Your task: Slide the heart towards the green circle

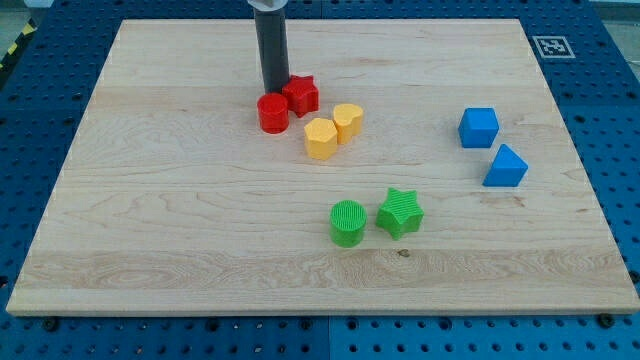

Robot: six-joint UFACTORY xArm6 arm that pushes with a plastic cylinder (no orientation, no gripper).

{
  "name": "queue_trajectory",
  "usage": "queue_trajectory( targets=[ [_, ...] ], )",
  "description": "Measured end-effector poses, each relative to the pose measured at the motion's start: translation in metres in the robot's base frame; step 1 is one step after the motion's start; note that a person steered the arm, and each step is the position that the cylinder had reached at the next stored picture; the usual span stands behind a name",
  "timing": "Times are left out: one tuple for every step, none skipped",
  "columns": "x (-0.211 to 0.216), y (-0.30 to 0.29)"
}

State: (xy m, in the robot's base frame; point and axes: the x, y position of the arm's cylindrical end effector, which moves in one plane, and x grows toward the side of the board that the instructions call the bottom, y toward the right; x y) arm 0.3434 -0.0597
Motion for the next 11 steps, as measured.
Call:
queue_trajectory(
  targets=[
    [-0.004,0.000],
    [-0.022,0.016],
    [-0.024,0.041],
    [-0.029,0.082],
    [-0.022,0.103],
    [0.007,0.102],
    [0.041,0.101],
    [0.062,0.101],
    [0.072,0.097],
    [0.072,0.072],
    [0.079,0.046]
  ],
)
